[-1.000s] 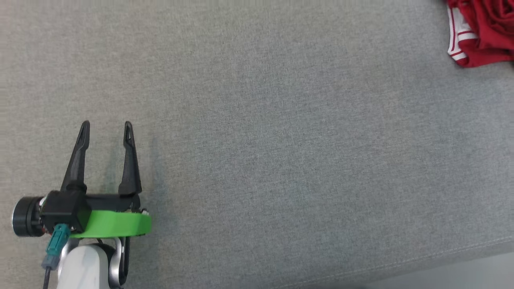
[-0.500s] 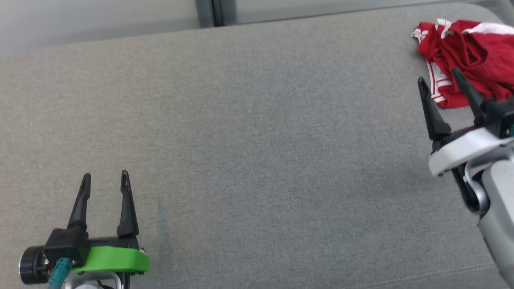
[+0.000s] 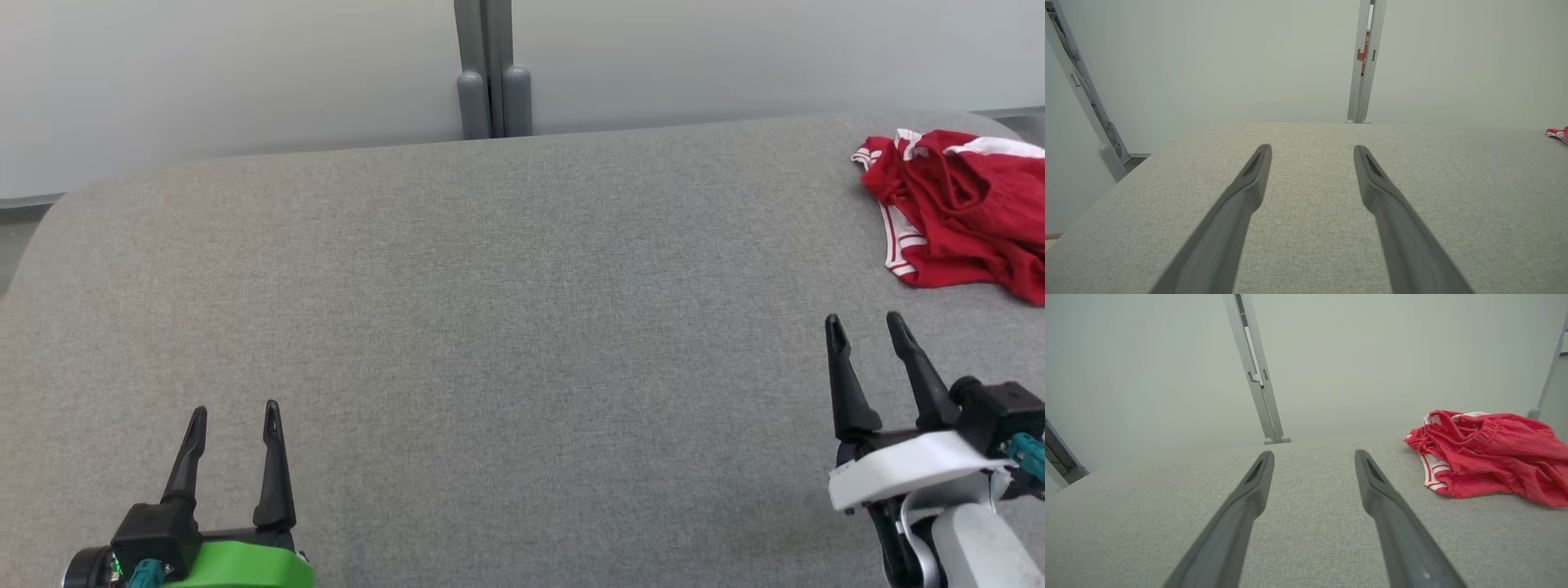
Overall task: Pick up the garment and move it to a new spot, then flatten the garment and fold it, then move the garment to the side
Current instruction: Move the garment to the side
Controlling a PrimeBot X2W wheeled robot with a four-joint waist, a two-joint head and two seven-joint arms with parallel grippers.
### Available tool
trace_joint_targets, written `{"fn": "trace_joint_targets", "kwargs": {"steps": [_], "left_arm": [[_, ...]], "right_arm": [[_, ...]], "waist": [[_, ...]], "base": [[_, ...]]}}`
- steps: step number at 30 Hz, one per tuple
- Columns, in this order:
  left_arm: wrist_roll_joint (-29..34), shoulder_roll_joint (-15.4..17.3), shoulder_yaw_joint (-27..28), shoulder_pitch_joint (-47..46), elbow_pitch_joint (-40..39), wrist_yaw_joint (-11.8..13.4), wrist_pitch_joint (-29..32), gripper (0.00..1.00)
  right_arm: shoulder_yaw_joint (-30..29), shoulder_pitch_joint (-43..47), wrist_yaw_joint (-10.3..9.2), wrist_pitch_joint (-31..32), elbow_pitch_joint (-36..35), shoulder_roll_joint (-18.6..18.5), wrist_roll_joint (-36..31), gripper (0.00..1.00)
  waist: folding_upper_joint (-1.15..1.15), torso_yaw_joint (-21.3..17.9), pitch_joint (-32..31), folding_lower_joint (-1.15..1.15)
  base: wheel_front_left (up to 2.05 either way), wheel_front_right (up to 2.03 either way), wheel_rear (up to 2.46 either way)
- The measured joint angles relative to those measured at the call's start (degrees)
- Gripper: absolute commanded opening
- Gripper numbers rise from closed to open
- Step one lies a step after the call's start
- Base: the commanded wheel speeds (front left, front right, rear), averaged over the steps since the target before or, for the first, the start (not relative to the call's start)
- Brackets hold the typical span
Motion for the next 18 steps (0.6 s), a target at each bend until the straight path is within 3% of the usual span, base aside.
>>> {"fn": "trace_joint_targets", "kwargs": {"steps": [8,18], "left_arm": [[-0.16,-0.02,0.22,1.04,1.38,-0.51,0.0,1.0],[-0.15,-0.05,0.68,0.99,2.81,-0.99,0.0,1.0]], "right_arm": [[-1.12,6.54,0.0,0.01,-3.59,4.88,-3.1,1.0],[-1.33,9.26,-0.01,0.01,-4.98,7.36,-5.54,1.0]], "waist": [[0.0,1.26,-2.84,0.0],[0.0,1.69,-4.15,0.0]], "base": [[0.0,0.0,0.0],[0.0,0.0,0.0]]}}
